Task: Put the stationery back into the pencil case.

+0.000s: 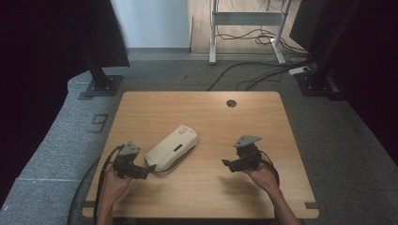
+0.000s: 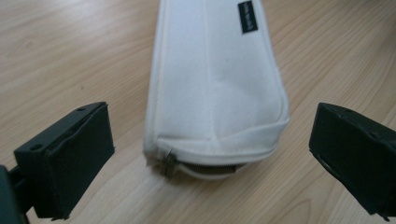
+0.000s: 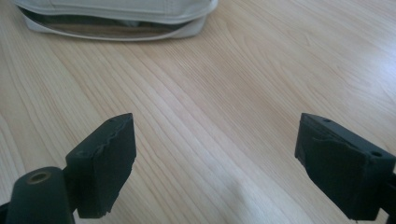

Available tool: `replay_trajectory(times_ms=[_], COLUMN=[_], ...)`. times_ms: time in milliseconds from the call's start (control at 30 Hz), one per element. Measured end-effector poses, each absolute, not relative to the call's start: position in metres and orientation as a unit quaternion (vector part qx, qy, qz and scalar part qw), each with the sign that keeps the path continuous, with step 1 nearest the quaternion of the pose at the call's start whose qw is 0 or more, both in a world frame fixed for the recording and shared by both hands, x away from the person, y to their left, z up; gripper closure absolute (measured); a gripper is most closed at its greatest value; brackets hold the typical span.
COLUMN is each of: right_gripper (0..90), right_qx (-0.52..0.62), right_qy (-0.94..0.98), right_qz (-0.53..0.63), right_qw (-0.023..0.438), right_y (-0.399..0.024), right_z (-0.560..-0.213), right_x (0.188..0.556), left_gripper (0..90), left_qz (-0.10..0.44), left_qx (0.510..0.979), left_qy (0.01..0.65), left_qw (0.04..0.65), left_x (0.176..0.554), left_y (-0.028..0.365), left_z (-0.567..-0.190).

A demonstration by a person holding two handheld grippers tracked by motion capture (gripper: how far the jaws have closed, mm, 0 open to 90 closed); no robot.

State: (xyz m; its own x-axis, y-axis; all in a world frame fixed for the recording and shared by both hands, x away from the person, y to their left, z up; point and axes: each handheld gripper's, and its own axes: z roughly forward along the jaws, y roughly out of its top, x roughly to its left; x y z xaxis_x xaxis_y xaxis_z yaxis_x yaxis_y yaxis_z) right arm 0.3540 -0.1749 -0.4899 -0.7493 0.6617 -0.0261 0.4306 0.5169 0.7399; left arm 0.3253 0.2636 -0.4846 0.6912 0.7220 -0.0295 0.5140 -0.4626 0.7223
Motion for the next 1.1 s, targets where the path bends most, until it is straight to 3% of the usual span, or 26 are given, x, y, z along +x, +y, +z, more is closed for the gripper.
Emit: replay_trajectory(times_ms=[400, 1100], right_gripper=[0.4, 0.0], right_qx=[0.351, 0.396], right_qy=[0.847, 0.834], right_qz=[0.363, 0.348], right_qw=[0.166, 0.165], right_y=[-0.209, -0.232], right_z=[-0.506, -0.555], right_x=[0.344, 0.336], left_gripper=[0.0, 0.0], left_qz=[0.136, 0.147], left_qx=[0.838, 0.844], left_qy=[0.382, 0.404], left_qw=[0.364, 0.319], left_x=[0.315, 0.316], left_y=[0.291, 0.297], left_z=[-0.509, -0.547])
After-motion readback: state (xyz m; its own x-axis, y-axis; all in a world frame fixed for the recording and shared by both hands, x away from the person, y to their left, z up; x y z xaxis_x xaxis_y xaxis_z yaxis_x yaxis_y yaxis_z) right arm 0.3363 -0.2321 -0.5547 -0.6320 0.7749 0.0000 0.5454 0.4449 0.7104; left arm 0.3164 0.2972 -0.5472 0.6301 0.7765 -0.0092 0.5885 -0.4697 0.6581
